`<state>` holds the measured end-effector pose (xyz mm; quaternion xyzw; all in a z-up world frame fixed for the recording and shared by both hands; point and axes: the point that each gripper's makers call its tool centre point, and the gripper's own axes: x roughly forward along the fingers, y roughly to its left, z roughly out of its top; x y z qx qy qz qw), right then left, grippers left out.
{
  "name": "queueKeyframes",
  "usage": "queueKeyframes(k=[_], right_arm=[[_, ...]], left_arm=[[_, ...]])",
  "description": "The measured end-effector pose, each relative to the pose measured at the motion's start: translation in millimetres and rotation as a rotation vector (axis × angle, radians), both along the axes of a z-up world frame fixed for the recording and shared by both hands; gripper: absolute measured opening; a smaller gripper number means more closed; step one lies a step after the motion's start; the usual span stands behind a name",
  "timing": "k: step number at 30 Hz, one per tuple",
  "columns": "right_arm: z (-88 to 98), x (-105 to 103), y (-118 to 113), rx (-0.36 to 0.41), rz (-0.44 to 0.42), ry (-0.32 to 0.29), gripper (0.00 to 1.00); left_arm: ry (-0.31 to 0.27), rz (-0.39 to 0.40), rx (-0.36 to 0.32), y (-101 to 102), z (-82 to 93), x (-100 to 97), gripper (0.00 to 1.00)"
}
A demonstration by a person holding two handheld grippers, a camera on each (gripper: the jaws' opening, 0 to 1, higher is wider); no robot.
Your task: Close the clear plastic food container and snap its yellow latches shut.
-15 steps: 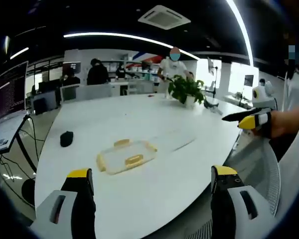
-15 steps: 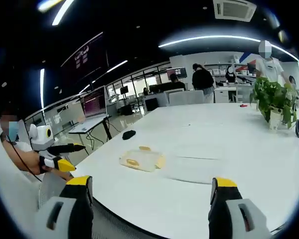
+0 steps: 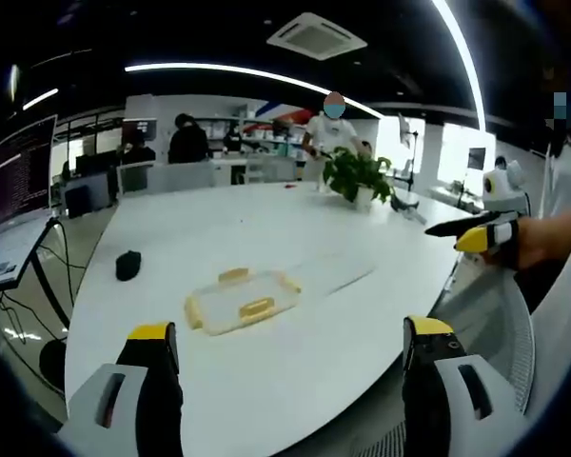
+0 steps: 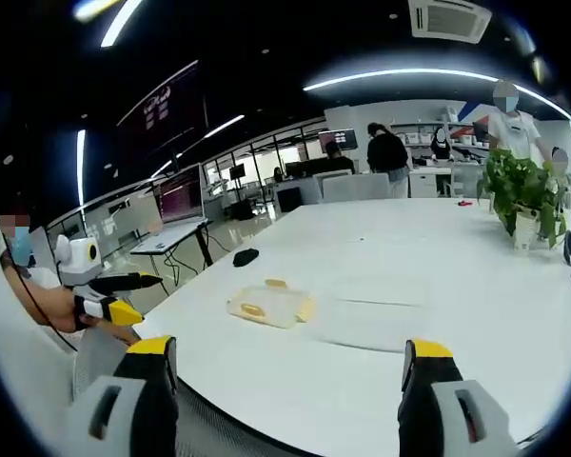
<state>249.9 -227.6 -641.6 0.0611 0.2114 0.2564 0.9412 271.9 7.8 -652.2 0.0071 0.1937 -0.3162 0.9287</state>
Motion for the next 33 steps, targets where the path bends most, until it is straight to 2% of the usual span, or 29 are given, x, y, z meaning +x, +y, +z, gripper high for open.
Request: queueKeyframes(k=[33], right_arm=[[-4.1, -1.8, 1.9, -0.034, 0.02, 0.013, 0.99]], left_arm=[[-0.003, 0.004, -0.008, 0.7, 1.8, 0.3, 0.96]])
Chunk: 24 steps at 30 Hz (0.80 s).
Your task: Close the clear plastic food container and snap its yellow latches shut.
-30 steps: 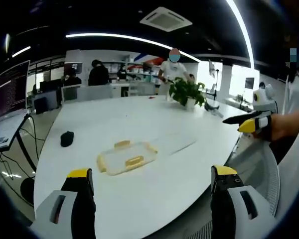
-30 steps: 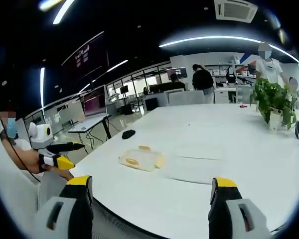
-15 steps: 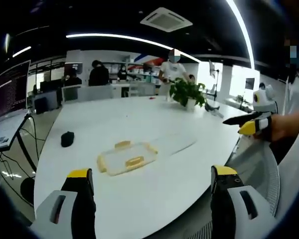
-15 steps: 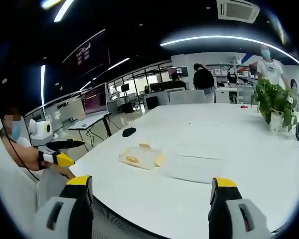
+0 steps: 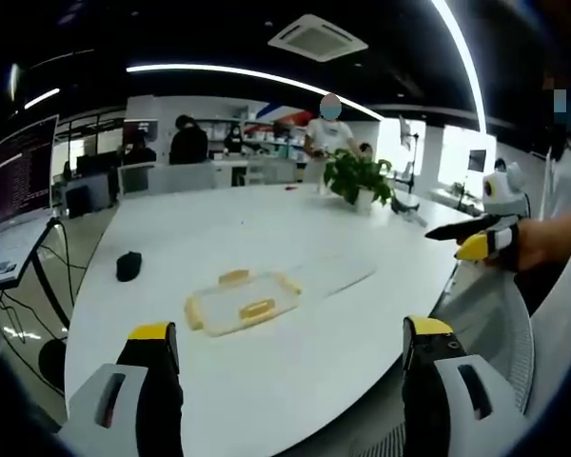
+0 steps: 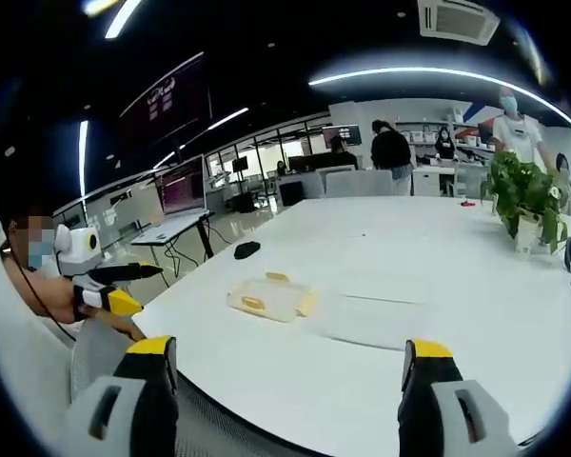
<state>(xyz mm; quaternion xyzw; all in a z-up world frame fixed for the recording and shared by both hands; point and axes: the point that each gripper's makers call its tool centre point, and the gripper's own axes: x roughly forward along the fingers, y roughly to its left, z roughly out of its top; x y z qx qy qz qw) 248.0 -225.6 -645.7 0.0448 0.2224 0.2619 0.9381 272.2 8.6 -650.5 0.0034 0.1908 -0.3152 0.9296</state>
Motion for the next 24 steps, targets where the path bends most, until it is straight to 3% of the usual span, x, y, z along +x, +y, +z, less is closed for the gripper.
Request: queueKeyframes(k=[24], right_arm=[[4.0, 0.7, 2.9, 0.003, 0.01, -0.009, 0.99]], left_arm=[[-0.005, 0.0, 0.0, 0.9, 2.4, 0.6, 0.95]])
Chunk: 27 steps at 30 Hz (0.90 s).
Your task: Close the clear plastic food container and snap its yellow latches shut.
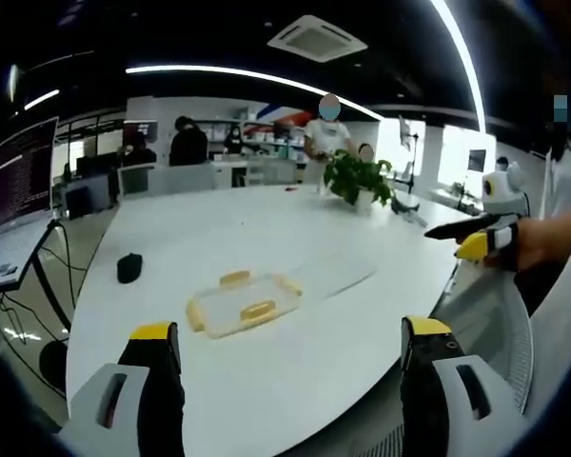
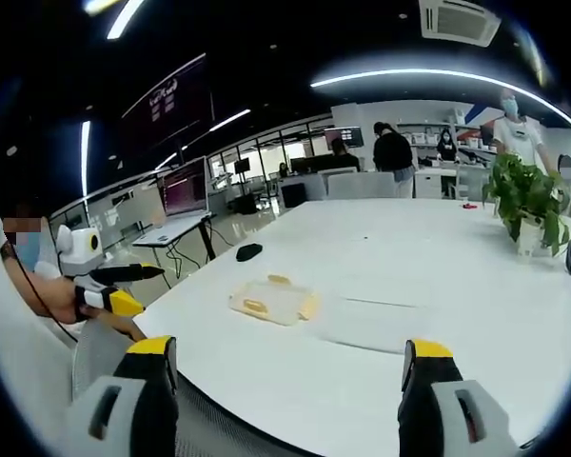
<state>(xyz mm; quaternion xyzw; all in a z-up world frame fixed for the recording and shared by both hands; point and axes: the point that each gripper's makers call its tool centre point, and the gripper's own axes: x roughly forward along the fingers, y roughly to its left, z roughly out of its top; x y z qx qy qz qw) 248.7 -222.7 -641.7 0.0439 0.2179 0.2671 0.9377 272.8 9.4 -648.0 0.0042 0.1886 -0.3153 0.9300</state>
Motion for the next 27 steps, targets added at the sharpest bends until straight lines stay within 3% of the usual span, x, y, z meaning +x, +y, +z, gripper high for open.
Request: queueKeyframes(k=[27], right_arm=[[19.4, 14.8, 10.3, 0.01, 0.027, -0.039, 0.99]], left_arm=[[0.001, 0.018, -0.017, 9.2, 6.9, 12.1, 0.97]])
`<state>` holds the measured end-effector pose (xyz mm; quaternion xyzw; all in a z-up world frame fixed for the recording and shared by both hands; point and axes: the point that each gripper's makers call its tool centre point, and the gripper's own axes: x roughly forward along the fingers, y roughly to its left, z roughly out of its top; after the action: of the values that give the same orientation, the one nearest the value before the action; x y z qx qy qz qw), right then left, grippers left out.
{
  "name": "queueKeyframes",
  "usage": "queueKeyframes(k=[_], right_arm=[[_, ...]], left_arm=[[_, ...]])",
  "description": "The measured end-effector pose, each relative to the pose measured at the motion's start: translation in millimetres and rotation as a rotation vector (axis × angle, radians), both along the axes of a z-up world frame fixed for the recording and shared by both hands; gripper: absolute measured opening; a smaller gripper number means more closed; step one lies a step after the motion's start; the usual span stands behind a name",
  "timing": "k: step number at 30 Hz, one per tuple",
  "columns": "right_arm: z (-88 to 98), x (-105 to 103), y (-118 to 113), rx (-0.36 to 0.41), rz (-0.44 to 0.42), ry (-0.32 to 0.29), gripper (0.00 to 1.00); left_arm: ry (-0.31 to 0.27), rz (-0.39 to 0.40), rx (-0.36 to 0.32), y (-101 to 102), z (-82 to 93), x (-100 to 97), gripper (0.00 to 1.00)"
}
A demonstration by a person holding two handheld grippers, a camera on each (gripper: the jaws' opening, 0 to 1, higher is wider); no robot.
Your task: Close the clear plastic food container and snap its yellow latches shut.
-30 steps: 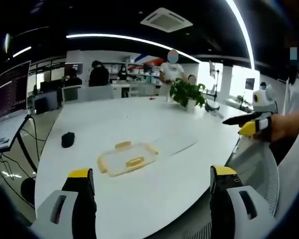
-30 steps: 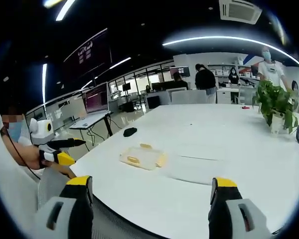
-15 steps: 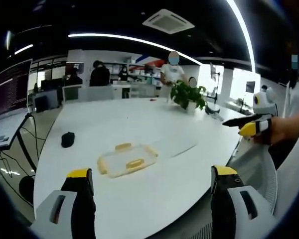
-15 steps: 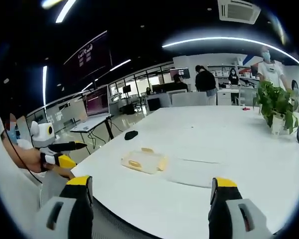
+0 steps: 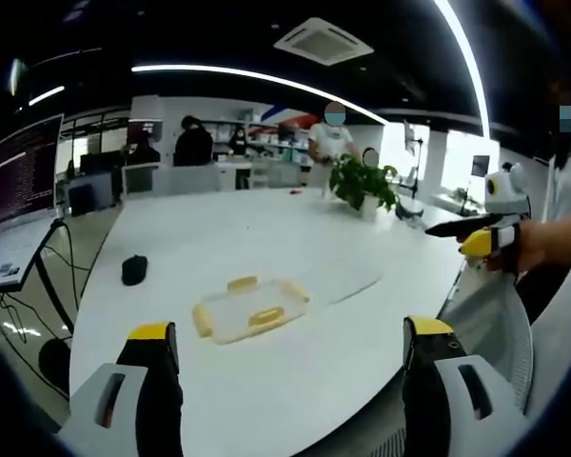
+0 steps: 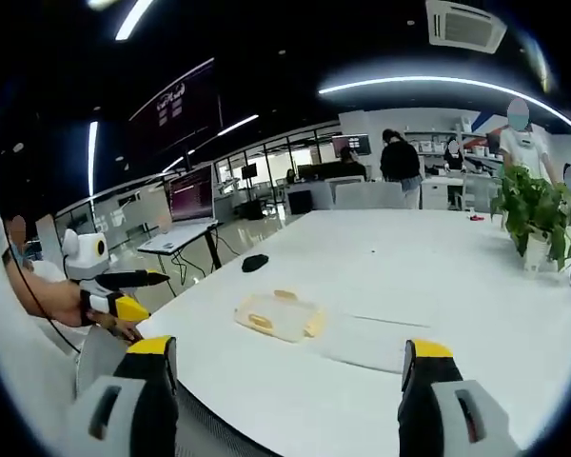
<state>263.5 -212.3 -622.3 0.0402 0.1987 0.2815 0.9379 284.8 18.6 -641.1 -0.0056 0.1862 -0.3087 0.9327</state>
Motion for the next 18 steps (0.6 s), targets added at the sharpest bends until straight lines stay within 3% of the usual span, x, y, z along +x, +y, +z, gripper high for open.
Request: queueKeyframes(k=[18], right_arm=[[3.1, 15.4, 8.6, -0.002, 0.028, -0.009, 0.99]], left_arm=[[-0.006, -0.05, 0.013, -2.2, 5.5, 12.5, 0.93]])
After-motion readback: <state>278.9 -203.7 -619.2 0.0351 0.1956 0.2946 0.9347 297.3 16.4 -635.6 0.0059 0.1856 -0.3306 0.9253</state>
